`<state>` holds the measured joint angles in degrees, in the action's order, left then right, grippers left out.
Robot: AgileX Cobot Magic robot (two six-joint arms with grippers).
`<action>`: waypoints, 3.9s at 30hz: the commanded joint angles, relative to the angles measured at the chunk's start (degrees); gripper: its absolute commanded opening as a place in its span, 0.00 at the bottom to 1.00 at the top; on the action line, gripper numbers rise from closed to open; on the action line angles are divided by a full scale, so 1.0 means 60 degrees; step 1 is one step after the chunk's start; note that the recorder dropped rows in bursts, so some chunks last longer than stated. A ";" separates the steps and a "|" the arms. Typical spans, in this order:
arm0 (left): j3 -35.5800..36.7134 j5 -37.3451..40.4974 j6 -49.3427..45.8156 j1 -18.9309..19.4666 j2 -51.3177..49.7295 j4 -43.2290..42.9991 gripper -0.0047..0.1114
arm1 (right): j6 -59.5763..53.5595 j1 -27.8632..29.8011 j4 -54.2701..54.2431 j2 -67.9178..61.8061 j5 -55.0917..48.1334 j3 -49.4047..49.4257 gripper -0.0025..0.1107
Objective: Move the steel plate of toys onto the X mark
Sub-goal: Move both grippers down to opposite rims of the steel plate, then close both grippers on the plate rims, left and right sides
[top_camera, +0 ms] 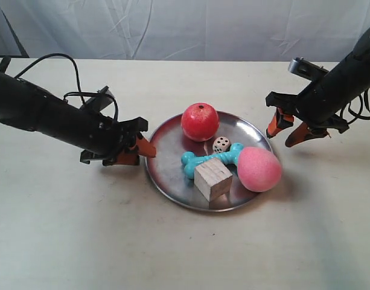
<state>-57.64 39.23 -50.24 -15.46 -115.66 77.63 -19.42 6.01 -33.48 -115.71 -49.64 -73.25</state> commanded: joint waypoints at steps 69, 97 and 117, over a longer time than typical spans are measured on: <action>-0.0761 0.0380 0.2644 -0.1630 -0.0720 -0.0552 0.04 | -0.1551 -0.1110 -0.1516 -0.2478 -0.3387 -0.2194 0.01; -0.2102 0.2474 0.4011 -0.1630 -0.0596 -0.2443 0.04 | -0.1075 -0.1110 -0.1181 -0.1988 -0.3387 -0.2228 0.01; -0.2115 0.2588 0.4326 -0.1436 -0.0271 -0.3271 0.04 | -0.0835 -0.1110 -0.1097 -0.1754 -0.3387 -0.2584 0.01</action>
<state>-68.91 51.14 -21.99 -22.28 -118.54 51.24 -26.20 1.93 -27.17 -127.58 -66.60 -87.10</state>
